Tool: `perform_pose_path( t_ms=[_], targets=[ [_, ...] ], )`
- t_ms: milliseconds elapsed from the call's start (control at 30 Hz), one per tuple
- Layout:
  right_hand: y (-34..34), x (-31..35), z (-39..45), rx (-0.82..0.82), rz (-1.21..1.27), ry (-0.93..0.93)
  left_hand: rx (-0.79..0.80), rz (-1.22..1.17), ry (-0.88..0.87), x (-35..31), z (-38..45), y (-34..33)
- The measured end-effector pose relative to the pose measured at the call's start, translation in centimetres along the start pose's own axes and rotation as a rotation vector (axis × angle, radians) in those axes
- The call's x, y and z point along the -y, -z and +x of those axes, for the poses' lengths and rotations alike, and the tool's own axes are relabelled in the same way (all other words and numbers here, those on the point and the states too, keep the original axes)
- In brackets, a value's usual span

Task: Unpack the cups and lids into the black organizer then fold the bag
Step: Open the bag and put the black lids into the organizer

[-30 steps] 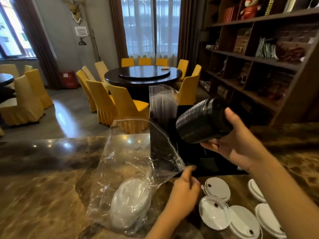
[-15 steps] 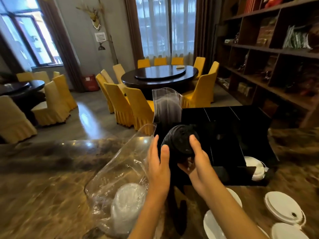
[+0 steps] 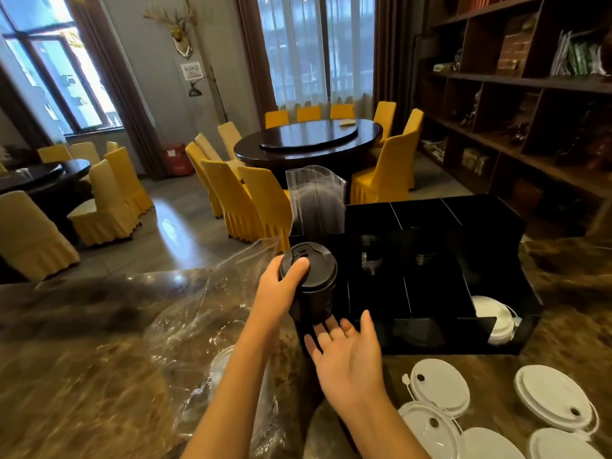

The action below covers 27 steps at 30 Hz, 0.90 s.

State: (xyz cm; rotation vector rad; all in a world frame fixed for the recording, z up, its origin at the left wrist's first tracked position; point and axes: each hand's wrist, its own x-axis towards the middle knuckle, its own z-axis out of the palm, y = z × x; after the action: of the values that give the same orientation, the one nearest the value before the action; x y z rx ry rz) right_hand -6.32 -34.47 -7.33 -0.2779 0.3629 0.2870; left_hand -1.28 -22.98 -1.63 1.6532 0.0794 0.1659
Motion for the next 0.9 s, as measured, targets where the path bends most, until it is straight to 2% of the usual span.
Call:
perform_pose_path(
  t_ms=[200,500,533,600,667,700,767,900],
  targets=[
    [0.4,-1.2,-0.2,0.013,0.152,-0.011,0.096,0.088,-0.025,-0.4,0.0,-0.5],
    [2.2,-1.3,1.8,0.105,0.361,0.072,0.069,0.058,-0.031,0.2,0.9,-0.9],
    [2.5,-1.5,2.3,0.126,0.353,0.133,0.056,0.048,-0.026,0.3,1.1,-0.9],
    [2.5,-1.8,2.5,0.077,0.423,0.032,-0.013,0.061,-0.030,0.5,1.4,-1.0],
    [1.9,-2.0,1.5,0.078,0.340,0.043,-0.096,0.110,-0.054,0.8,1.7,-0.9],
    [1.6,-1.9,1.8,0.021,0.339,0.024,-0.122,0.146,-0.069,1.0,1.9,-0.9],
    [1.5,-1.9,2.0,-0.081,0.345,0.018,-0.133,0.250,-0.076,1.4,2.1,-0.9],
    [2.3,-2.2,2.6,-0.130,0.327,-0.016,-0.130,0.383,-0.005,2.7,2.5,-1.3]
  ],
)
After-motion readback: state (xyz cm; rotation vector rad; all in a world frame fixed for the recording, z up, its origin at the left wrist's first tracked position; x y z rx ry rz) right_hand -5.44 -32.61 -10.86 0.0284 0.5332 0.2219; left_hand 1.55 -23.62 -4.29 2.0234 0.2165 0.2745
